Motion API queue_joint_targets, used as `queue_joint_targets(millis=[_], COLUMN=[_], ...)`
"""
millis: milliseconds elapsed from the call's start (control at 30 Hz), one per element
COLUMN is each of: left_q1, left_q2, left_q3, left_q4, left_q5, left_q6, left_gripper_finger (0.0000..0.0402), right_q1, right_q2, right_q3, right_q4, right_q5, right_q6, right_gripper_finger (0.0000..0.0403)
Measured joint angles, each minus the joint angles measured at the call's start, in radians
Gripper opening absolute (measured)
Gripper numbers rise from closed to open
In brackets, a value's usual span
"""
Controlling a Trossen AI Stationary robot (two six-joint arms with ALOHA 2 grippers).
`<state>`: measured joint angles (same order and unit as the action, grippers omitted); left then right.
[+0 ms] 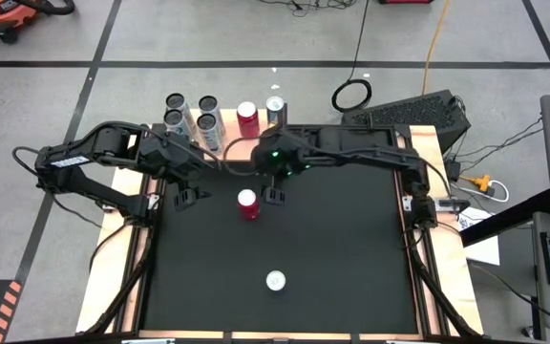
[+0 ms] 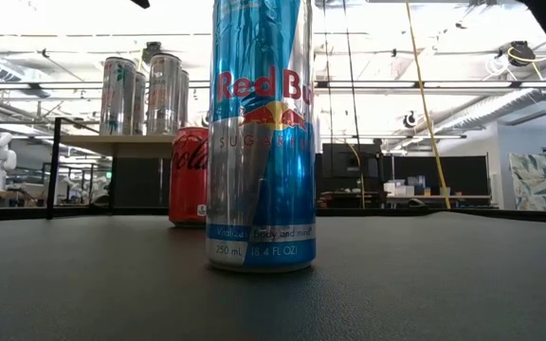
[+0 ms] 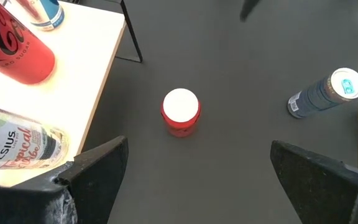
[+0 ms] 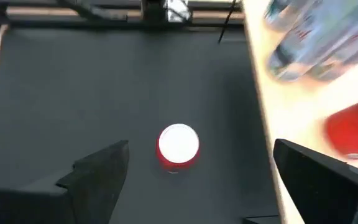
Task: Place canned beverage on shelf
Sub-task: Put the red black soda can aligned with the red black soda can on the shelf
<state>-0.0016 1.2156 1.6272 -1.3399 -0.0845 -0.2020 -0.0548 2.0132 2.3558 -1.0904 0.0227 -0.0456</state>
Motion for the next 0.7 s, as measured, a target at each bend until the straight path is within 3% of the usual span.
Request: queue_joint_targets(millis=[700], left_q1=[0.000], left_q2=[0.000], left_q3=[0.000], left_q4=[0.000], left_q5=[0.000], left_q6=[0.000], left_gripper_finger=[0.0391], right_q1=[-0.031], right_q2=[0.173], right_q3=[0.000], right_q4=[0.007], right_q5=[0.028], right_q6=[-0.013], right_gripper_finger=[0.0380])
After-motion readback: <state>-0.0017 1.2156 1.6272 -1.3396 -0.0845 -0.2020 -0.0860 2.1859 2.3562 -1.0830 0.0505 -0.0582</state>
